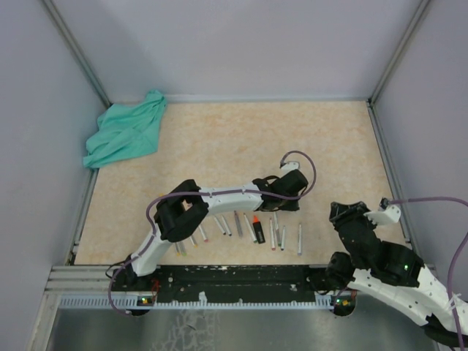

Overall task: Open the pen caps
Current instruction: Place the pen cap at the center of the board, then reset both arms

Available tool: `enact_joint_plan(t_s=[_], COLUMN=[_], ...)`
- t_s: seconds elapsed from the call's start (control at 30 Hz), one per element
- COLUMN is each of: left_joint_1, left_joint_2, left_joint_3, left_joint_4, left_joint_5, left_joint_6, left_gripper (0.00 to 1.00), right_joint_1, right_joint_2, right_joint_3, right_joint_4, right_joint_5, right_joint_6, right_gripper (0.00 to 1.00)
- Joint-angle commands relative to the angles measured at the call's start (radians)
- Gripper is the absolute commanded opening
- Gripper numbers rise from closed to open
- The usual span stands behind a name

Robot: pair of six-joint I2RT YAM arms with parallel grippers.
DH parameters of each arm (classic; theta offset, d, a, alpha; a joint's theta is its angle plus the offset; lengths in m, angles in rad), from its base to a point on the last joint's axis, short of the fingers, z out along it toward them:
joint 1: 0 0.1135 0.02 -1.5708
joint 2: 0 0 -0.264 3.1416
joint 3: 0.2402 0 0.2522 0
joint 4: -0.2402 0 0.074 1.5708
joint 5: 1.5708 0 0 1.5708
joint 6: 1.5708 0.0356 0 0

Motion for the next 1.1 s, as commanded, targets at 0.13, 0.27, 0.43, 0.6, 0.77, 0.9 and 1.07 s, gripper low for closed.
enact_joint_plan(t_s=[0.13,0.27,0.43,0.6,0.77,0.9,1.07], left_joint_1=[0.0,0.001,0.0,0.001,0.018,0.146,0.407], left_joint_2=[-0.016,-0.067,-0.223,-0.472,-0.862,-1.157,-1.352], left_joint_3=[0.029,0.024,-0.064,-0.3,-0.678,-0.861,-0.853], left_joint_4=[-0.007,-0.003,0.065,0.181,0.317,0.366,0.236], left_joint_5=[-0.026,-0.029,-0.023,0.004,-0.012,0.1,0.27], left_joint_6=[0.038,0.061,0.138,0.327,0.507,0.553,0.539], left_gripper=[0.31,0.32,0.33,0.45,0.74,0.92,0.99], right_joint_1=[0.005,0.006,0.005,0.005,0.005,0.005,0.004], right_joint_2=[0.003,0.019,0.026,0.026,0.022,0.053,0.22], right_joint_3=[0.048,0.054,0.056,0.055,0.051,0.04,0.081], right_joint_4=[0.049,0.065,0.156,0.293,0.463,0.612,0.752], right_joint_5=[0.045,0.025,-0.026,-0.139,-0.345,-0.46,-0.536], right_joint_6=[-0.02,-0.044,-0.162,-0.37,-0.657,-0.822,-0.996], right_gripper=[0.36,0.37,0.37,0.37,0.37,0.47,0.68])
